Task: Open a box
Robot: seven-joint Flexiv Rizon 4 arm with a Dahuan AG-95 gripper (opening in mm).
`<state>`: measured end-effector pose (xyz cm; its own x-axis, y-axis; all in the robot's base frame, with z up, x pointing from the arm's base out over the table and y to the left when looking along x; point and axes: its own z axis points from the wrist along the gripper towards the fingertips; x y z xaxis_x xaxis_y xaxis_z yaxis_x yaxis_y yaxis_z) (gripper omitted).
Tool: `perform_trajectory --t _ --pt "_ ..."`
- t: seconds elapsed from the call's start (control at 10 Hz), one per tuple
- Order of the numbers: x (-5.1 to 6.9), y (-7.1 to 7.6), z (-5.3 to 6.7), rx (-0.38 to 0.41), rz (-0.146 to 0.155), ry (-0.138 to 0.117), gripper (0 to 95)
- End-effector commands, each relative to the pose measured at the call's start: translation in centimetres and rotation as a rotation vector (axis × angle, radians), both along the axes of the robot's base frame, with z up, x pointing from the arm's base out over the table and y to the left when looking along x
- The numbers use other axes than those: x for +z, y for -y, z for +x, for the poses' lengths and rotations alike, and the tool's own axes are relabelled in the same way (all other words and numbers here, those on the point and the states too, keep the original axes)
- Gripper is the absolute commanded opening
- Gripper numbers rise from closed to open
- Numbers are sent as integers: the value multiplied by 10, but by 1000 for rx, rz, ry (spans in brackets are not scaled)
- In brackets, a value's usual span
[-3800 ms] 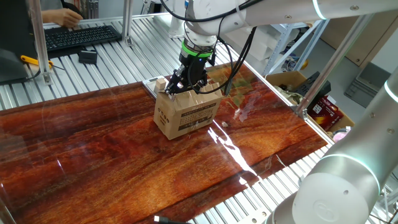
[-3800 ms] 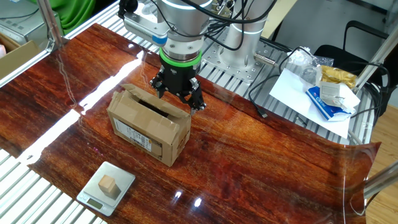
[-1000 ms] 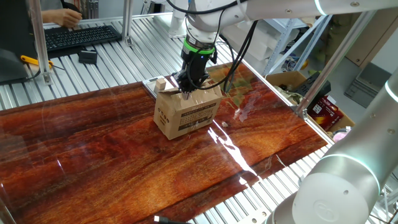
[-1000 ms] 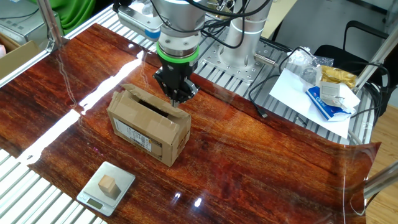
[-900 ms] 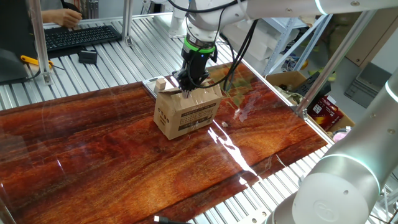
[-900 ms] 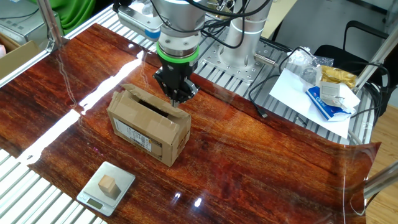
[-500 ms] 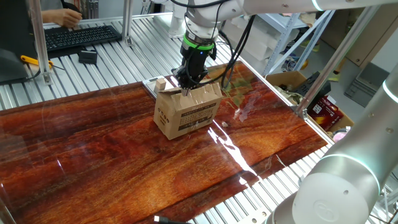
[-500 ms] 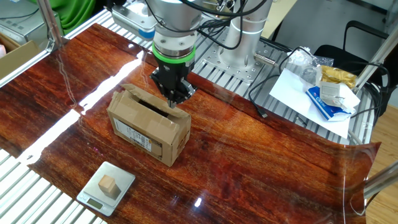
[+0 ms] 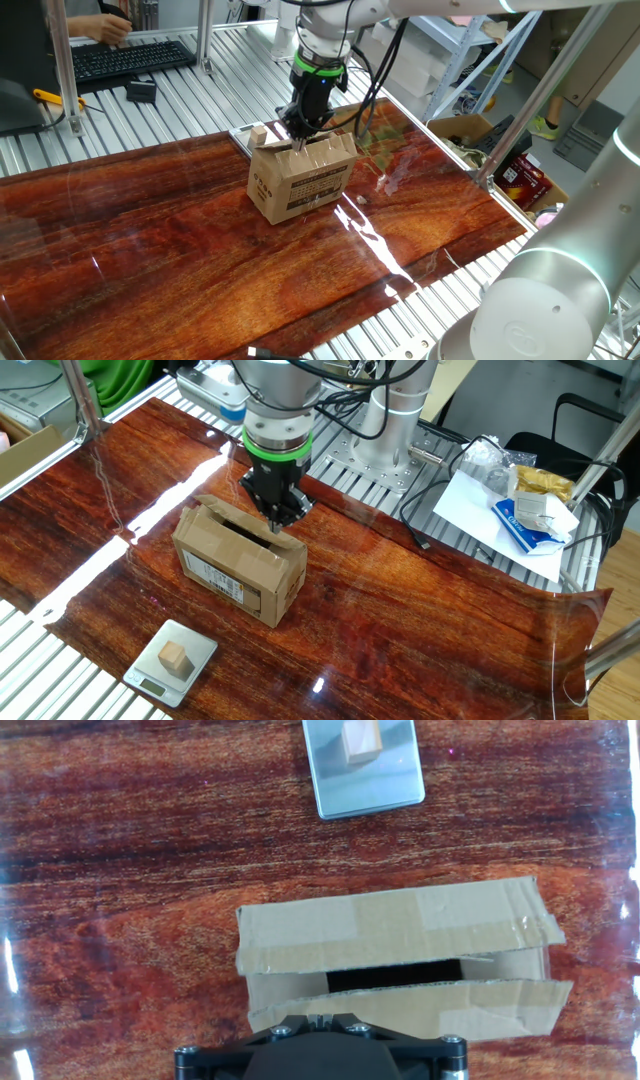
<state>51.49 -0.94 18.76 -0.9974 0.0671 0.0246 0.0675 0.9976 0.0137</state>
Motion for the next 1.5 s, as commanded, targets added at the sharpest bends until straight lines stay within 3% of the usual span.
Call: perform_trajectory --t 0.1,0.6,1.5 --pt "1 1 1 4 2 -8 0" --pt "3 3 7 1 2 -27 0" --pt "-4 1 14 -13 3 -25 0"
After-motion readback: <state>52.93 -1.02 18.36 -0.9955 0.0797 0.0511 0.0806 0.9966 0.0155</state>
